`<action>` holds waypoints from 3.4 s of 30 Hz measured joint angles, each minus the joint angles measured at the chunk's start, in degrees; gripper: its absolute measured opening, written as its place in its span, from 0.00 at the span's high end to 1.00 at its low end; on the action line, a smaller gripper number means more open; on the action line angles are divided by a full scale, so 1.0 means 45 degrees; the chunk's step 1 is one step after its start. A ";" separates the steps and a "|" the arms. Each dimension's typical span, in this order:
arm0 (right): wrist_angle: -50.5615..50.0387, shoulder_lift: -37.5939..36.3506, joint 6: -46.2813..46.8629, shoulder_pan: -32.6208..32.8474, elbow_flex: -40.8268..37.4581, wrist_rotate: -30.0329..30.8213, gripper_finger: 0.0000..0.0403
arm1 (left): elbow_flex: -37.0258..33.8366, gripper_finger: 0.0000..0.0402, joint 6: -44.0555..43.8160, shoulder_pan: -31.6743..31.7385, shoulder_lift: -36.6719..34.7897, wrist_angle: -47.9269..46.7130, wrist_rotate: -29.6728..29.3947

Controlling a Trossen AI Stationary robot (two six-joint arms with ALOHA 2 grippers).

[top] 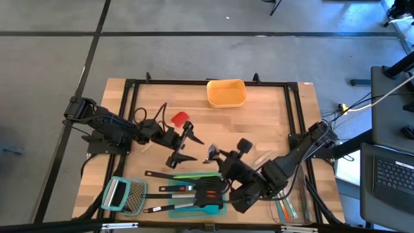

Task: Pick & Place Kitchen Items
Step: Put the ice scoop into the yellow bin

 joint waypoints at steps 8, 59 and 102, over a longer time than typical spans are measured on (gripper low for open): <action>0.4142 0.0005 -0.2731 -0.0082 -0.1572 -0.1997 0.83 | 0.0000 0.28 0.2161 -0.0213 0.0005 -0.1391 -0.2059; 1.0246 0.0348 -0.6292 -0.3240 -0.1711 -1.1073 0.84 | -0.0238 0.28 0.0875 -0.9808 -0.4140 -0.7470 -1.7116; 1.1209 0.0965 -0.6666 -0.4188 -0.1691 -1.2963 0.84 | -0.1200 0.28 0.1436 -0.7122 -0.3599 -0.3958 -1.1997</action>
